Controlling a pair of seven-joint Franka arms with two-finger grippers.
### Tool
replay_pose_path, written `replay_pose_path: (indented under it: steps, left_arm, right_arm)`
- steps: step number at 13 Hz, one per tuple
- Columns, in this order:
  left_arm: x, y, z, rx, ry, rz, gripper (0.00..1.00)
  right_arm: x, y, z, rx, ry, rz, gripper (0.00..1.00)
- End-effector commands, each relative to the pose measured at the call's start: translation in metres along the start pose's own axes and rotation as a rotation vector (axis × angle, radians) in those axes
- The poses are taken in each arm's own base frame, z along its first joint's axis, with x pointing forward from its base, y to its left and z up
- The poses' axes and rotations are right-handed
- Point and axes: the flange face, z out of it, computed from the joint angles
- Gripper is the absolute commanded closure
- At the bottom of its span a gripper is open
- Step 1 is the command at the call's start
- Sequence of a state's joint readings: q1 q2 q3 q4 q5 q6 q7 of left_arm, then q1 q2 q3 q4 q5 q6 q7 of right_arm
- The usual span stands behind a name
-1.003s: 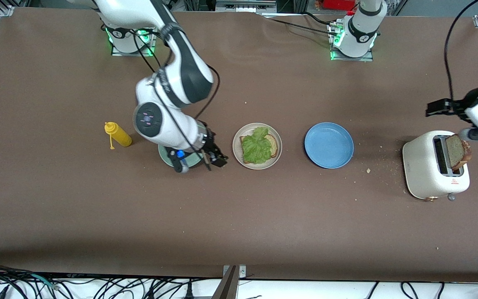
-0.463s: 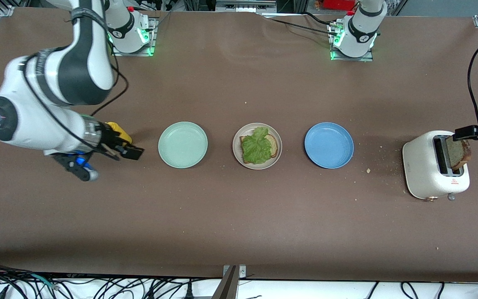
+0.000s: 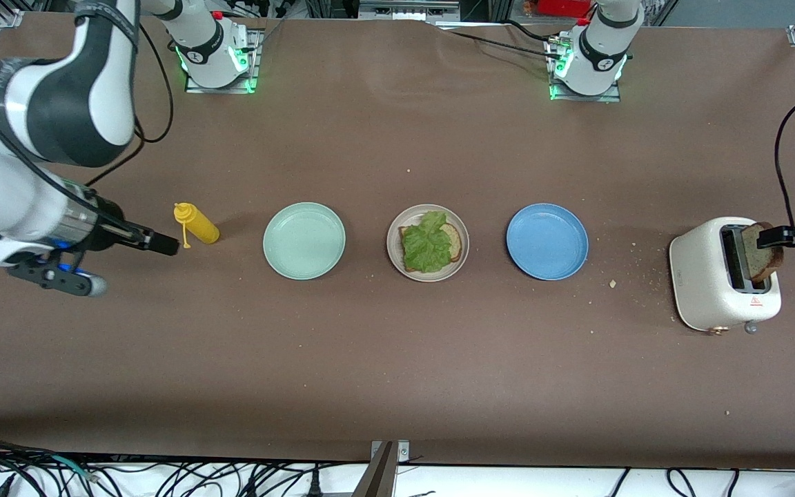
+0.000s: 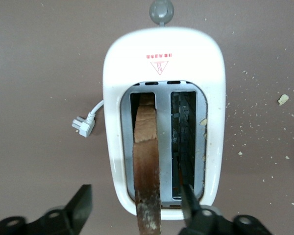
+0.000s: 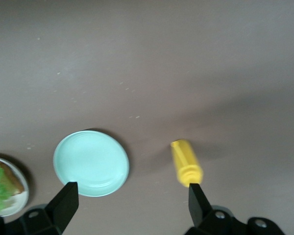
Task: Make sandwich in beige plate with both arms
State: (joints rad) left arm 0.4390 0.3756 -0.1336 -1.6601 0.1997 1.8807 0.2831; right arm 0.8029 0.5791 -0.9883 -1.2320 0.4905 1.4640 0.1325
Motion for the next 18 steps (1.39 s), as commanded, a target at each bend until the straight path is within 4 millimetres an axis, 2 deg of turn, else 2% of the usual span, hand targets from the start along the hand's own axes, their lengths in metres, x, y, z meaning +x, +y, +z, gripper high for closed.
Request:
replay_pose_path:
  steps: [1,3,4,6,9,11,13,14,16,18]
  left_arm:
    - [-0.007,-0.005,-0.001,0.027,-0.023,0.003,1.00]
    - [-0.008,-0.005,-0.006,0.019,-0.028,-0.021,1.00]
    - [-0.009,-0.005,-0.009,0.020,-0.023,-0.025,1.00]
    - [-0.011,-0.007,-0.017,0.024,-0.016,-0.031,1.00]
    - [-0.021,-0.008,-0.062,0.029,-0.026,-0.045,1.00]
    - [-0.024,0.006,-0.102,0.027,-0.035,-0.022,1.00]
    - [-0.030,0.045,-0.145,0.030,-0.020,0.039,1.00]
    - [-0.032,0.070,-0.156,0.026,-0.024,0.081,1.00]
    - [-0.028,0.126,-0.165,-0.061,-0.024,0.157,1.00]
    - [-0.026,0.172,-0.157,-0.217,-0.060,0.196,1.00]
  right_arm:
    - [0.013,0.047,-0.003,-0.006,-0.012,-0.116,0.01]
    - [0.021,0.073,-0.006,0.056,-0.015,-0.132,0.01]
    - [0.026,0.081,0.001,0.066,-0.030,-0.140,0.01]
    - [0.023,0.081,-0.010,0.030,-0.004,-0.193,0.01]
    - [0.021,0.098,-0.025,-0.016,0.038,-0.214,0.01]
    - [0.017,0.110,-0.024,-0.028,0.050,-0.223,0.01]
    - [0.005,0.117,-0.026,-0.066,0.069,-0.243,0.01]
    - [0.003,0.123,-0.028,-0.060,0.071,-0.235,0.01]
    - [0.002,0.123,-0.030,-0.044,0.074,-0.224,0.01]
    - [0.000,0.107,-0.029,-0.015,0.079,-0.137,0.02]
